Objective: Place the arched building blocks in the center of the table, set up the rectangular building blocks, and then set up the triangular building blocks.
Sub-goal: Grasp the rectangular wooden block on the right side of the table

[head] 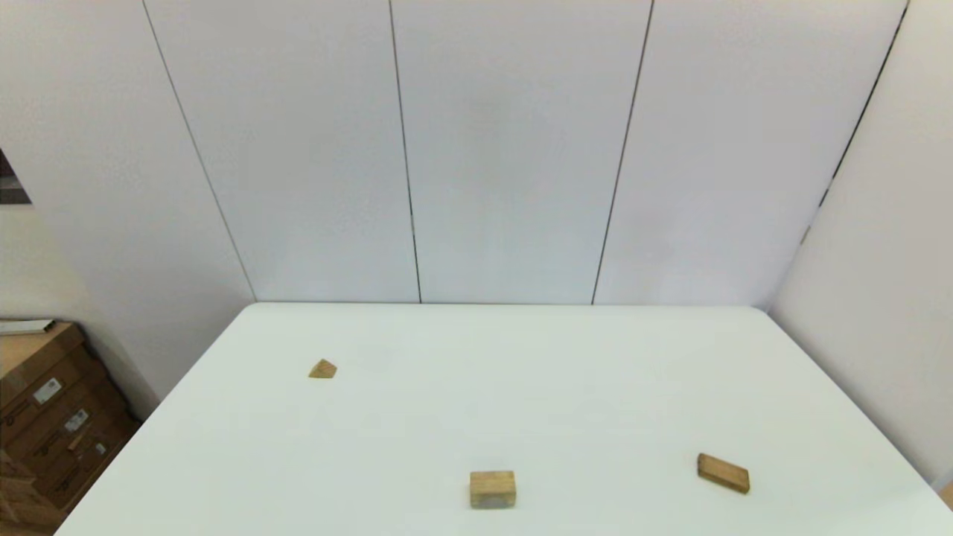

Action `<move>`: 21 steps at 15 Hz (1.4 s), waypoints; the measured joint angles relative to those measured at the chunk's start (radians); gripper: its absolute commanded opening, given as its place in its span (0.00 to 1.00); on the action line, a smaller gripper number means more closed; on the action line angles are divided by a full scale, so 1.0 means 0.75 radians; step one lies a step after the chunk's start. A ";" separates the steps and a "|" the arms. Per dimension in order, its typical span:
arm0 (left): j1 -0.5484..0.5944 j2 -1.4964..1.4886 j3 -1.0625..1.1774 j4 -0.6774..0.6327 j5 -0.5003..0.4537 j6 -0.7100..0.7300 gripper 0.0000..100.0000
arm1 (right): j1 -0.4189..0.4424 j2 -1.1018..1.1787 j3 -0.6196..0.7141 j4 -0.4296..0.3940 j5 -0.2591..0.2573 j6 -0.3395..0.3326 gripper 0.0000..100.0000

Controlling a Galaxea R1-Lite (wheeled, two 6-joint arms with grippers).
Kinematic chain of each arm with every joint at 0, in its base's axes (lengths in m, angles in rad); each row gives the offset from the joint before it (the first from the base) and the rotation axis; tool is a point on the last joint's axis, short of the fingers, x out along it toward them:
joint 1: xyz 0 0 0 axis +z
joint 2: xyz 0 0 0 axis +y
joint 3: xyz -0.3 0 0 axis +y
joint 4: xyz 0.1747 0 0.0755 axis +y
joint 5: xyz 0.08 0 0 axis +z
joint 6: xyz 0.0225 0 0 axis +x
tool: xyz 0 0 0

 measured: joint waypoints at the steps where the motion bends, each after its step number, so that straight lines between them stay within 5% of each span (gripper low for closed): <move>1: -0.001 0.000 0.000 0.000 0.012 -0.004 1.00 | 0.000 0.020 -0.033 0.020 -0.011 0.003 1.00; 8: 0.000 0.000 -0.002 0.000 0.016 -0.015 1.00 | 0.000 0.809 -0.352 0.142 -0.112 -0.001 1.00; 15: -0.001 0.001 0.000 -0.001 0.012 -0.003 1.00 | -0.012 1.909 -0.655 -0.059 -0.085 -0.235 1.00; 21: 0.000 0.001 0.000 0.000 0.011 0.000 1.00 | -0.056 2.446 -0.920 -0.102 0.144 -0.619 1.00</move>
